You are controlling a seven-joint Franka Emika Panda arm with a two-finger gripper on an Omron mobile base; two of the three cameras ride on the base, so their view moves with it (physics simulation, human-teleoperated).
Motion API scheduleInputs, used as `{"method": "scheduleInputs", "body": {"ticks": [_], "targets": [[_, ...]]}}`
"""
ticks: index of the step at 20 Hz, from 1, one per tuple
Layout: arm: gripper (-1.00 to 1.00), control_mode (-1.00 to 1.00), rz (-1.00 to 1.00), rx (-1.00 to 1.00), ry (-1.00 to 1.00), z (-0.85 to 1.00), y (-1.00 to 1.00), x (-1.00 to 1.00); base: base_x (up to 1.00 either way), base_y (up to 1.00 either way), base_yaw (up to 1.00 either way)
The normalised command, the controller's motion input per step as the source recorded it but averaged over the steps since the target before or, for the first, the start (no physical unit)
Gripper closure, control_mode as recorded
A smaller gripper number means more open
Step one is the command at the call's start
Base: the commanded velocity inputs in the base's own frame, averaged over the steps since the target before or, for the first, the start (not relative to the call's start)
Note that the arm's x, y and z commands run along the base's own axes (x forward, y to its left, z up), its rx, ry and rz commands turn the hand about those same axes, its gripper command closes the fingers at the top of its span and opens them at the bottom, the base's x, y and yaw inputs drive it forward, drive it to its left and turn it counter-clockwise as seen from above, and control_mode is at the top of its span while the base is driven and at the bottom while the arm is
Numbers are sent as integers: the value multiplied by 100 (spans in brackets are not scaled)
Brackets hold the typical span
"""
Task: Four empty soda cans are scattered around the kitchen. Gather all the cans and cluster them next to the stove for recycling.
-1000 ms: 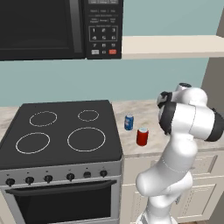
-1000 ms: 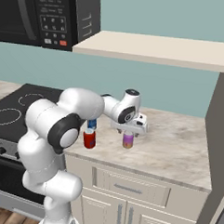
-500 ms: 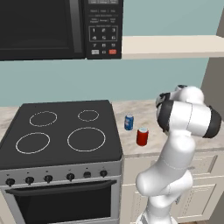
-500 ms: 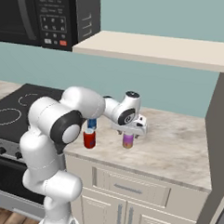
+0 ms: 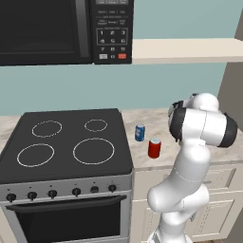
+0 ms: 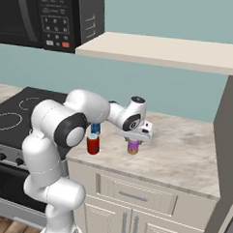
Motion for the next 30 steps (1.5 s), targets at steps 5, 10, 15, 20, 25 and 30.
{"method": "scheduleInputs", "body": {"ticks": [5, 10, 15, 20, 25, 30], "targets": [[100, -100, 0, -1, 0, -9, 1, 0, 0, 0, 0], [100, -100, 0, 0, 0, 5, 21, 0, 0, 0, 0], [100, -100, 0, 0, -5, 7, 26, 4, 0, 0, 0], [100, -100, 0, 0, -5, 1, 23, 12, 0, 0, 0], [100, -100, 0, 0, 0, 0, 29, 15, 0, 0, 0], [100, -100, 0, 0, 0, 0, 33, 19, 0, 0, 0]]}}
